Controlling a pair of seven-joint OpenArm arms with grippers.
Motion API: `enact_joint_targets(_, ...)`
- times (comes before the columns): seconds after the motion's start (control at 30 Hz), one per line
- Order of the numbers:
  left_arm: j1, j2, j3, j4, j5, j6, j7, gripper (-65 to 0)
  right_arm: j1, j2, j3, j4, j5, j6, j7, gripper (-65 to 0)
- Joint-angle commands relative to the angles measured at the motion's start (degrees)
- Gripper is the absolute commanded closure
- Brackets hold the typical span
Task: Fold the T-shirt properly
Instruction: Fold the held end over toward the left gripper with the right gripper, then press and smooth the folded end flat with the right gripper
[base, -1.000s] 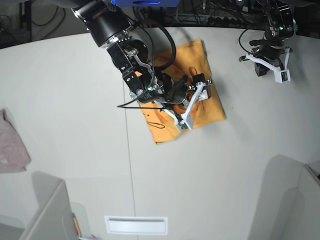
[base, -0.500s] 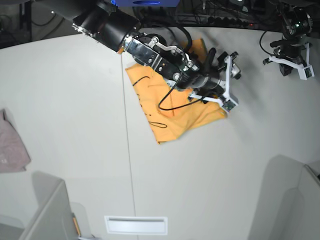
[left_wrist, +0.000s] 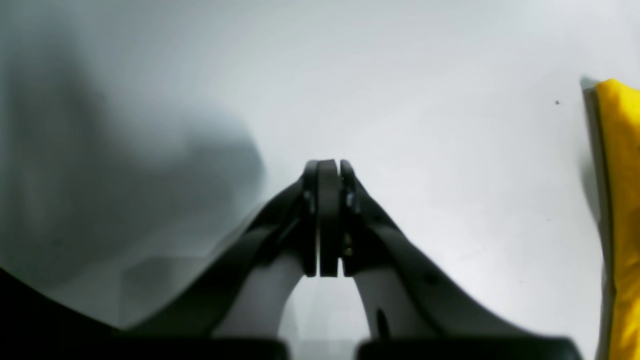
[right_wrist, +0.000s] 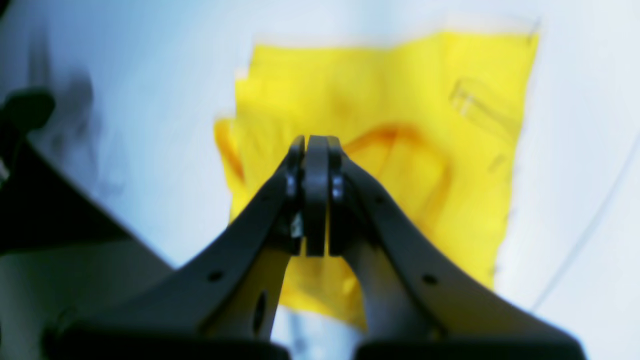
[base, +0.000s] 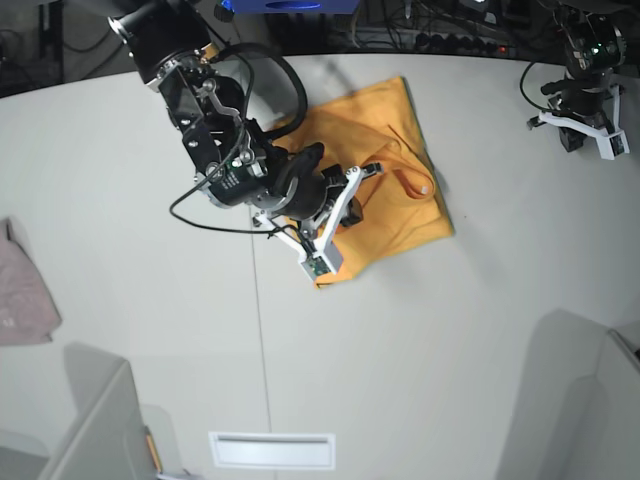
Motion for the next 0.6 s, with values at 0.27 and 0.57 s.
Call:
enact_joint_targets(0.27, 0.4, -0.5, -0.4, 1.2, -0.2, -0.1, -1.1, 0.0, 3.4, -1.1, -4.7, -16.2, 0.3, 0.3, 1.7, 0.0)
enact_joint_targets(0.57, 0.2, -0.3, -4.4, 1.0, -0.2, -0.1, -1.1, 0.0, 4.6, -5.5, -8.5, -19.5, 0.3, 0.3, 4.0, 0.0)
